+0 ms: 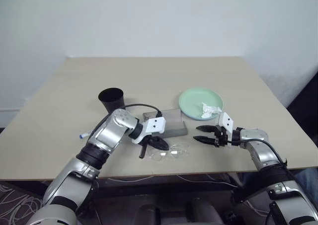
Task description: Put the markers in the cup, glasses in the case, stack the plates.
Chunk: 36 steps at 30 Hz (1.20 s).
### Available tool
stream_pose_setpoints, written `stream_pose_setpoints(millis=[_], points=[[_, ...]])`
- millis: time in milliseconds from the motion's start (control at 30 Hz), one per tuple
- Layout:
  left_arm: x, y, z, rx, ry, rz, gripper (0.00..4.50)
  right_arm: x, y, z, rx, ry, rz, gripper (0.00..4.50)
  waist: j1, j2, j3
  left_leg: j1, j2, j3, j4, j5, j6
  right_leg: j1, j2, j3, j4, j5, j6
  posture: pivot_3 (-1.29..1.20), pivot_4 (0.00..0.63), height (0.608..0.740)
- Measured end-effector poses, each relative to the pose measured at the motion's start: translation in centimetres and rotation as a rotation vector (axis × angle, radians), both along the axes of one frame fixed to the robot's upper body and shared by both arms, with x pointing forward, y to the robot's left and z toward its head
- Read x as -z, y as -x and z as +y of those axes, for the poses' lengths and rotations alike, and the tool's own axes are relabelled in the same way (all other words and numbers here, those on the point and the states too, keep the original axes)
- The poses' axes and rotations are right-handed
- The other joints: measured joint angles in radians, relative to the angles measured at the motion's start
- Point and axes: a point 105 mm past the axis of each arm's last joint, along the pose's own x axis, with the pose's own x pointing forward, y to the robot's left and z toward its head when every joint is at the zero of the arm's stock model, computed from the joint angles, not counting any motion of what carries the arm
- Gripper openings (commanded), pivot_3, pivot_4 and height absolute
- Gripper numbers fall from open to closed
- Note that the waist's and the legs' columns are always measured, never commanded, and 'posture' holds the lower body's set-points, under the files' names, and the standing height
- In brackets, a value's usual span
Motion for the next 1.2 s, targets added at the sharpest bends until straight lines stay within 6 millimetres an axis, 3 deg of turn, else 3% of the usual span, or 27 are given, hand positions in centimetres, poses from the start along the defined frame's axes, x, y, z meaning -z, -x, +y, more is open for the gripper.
stream_pose_setpoints(millis=[267,533,633,733,900,1200], points=[[-0.9,0.1,0.2,-0.008,0.025,0.009,0.01,-0.1,-0.5,-0.2,0.015,0.001,-0.011,2.29,0.0,0.0,0.0,0.0,0.0,0.0,0.0,0.0,0.0,0.0,0.0,0.0,0.0,0.0,0.0,0.0,0.0,0.721],[-5.0,-1.1,-0.2,-0.032,0.147,-0.053,0.01,-0.5,-1.0,-0.7,0.028,0.005,-0.021,2.29,0.0,0.0,0.0,-0.001,0.0,0.0,0.0,0.0,0.0,0.0,0.0,0.0,0.0,0.001,0.001,0.0,0.0,0.721],[-6.6,-2.5,-0.3,-0.056,0.166,-0.145,0.01,-0.4,-1.0,-0.7,0.029,0.005,-0.02,2.29,0.0,0.0,0.0,0.0,-0.001,0.0,0.0,0.0,0.0,0.0,0.0,0.0,0.0,0.001,0.002,0.0,0.0,0.721],[-7.2,-5.3,0.0,-0.14,0.137,-0.274,0.01,-0.5,-1.0,-0.7,0.029,0.004,-0.022,2.29,0.001,0.0,0.0,0.0,-0.001,0.0,0.001,0.0,0.0,0.001,0.0,0.0,0.0,0.001,0.002,0.0,0.0,0.721],[-6.6,-9.1,1.2,-0.224,0.014,-0.458,0.01,-0.6,-1.1,-0.7,0.029,0.003,-0.025,2.29,0.001,0.0,0.0,-0.001,-0.001,0.001,0.001,0.0,0.0,0.001,0.0,0.0,0.0,0.001,0.002,0.0,0.0,0.721],[-2.2,-9.4,0.1,-0.162,-0.087,-0.398,0.01,-0.7,-1.3,-0.6,0.03,0.0,-0.029,2.29,0.001,-0.001,0.0,-0.002,-0.001,0.001,0.002,0.0,0.0,0.0,0.0,0.0,0.0,0.001,0.002,0.0,0.0,0.721]])
